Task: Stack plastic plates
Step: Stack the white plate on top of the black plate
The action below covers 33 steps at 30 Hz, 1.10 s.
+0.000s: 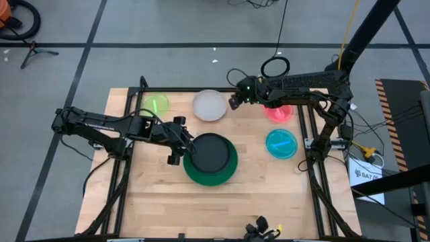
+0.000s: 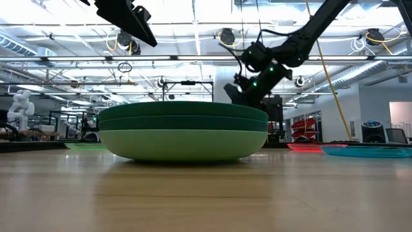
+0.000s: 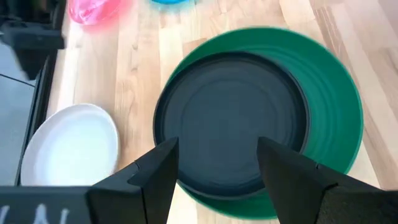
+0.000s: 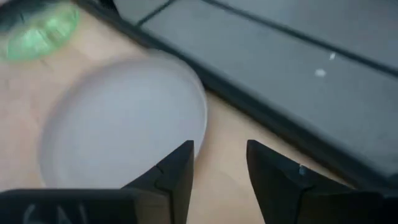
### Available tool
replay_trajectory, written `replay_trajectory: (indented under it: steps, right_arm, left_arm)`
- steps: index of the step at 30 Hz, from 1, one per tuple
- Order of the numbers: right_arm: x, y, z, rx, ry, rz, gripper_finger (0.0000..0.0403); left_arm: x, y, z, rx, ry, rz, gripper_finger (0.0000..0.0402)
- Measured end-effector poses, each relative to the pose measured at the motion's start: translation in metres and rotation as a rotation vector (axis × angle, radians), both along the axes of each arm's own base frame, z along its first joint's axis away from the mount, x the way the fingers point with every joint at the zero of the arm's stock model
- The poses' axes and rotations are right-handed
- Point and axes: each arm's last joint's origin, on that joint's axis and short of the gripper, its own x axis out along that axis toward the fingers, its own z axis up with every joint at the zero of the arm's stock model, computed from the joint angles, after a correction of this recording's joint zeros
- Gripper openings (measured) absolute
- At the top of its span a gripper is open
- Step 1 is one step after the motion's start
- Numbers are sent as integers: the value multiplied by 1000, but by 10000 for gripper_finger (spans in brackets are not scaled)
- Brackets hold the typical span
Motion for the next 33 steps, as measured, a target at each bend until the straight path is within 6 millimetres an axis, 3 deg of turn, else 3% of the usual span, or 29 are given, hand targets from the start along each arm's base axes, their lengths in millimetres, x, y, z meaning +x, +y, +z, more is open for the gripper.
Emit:
replay_trajectory:
  steps: [5, 9, 14, 17, 23, 29, 33]
  right_arm:
    - [16, 3, 16, -23, -73, 210, 141]
    - [18, 16, 9, 15, -34, 474, 141]
    - [18, 36, -3, -138, 186, 791, 141]
    - [22, 48, -5, -238, 277, 867, 141]
    - [37, 61, 6, -350, 300, 908, 141]
    - [43, 56, 10, -382, 323, 885, 141]
    - [56, 48, -6, -309, 389, 909, 141]
  left_arm:
    - [1, -1, 1, 5, -8, -11, 223]
    - [2, -1, -1, 16, 0, -21, 223]
    - [2, -1, -7, 23, 5, -30, 223]
    - [1, -1, -21, 24, 31, -30, 223]
    - [-1, -1, -44, 4, 35, -7, 223]
    - [-1, 0, -44, 30, 29, 0, 223]
    - [-3, 1, -40, 47, 9, 5, 223]
